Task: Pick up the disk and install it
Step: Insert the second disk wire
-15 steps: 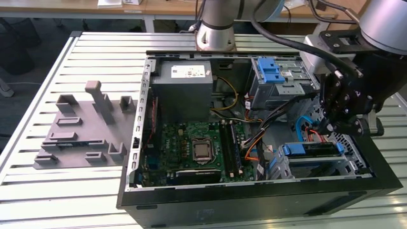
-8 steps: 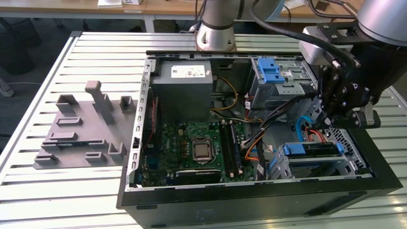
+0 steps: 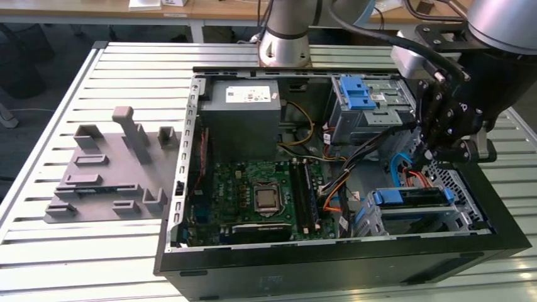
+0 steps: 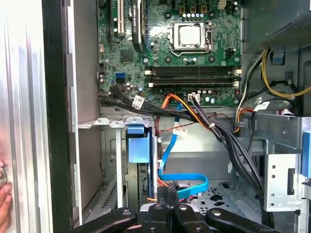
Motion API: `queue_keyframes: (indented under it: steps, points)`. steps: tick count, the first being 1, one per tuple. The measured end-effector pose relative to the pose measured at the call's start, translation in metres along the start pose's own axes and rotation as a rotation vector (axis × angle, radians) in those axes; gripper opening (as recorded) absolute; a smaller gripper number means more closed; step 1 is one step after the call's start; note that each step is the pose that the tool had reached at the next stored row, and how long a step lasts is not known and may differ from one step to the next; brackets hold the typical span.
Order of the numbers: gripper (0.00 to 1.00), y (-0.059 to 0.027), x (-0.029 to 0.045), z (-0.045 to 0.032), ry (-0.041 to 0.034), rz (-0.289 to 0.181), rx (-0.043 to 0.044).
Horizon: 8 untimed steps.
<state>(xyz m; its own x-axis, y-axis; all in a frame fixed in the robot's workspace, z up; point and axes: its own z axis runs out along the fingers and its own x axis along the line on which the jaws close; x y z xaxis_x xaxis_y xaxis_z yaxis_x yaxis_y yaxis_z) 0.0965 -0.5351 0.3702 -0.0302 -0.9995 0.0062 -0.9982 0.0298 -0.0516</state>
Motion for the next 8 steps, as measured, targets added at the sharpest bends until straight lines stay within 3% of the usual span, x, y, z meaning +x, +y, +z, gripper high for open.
queue_keyframes:
  steps: [4,5,8]
  points:
    - [0.11,-0.0008,-0.0023,0.0002,0.0004,-0.002,-0.0104]
    - [0.18,-0.0013,-0.0025,0.0006,0.0004,-0.003,-0.0130]
    - [0.19,-0.0037,-0.0028,0.0029,0.0004,-0.009,-0.0190]
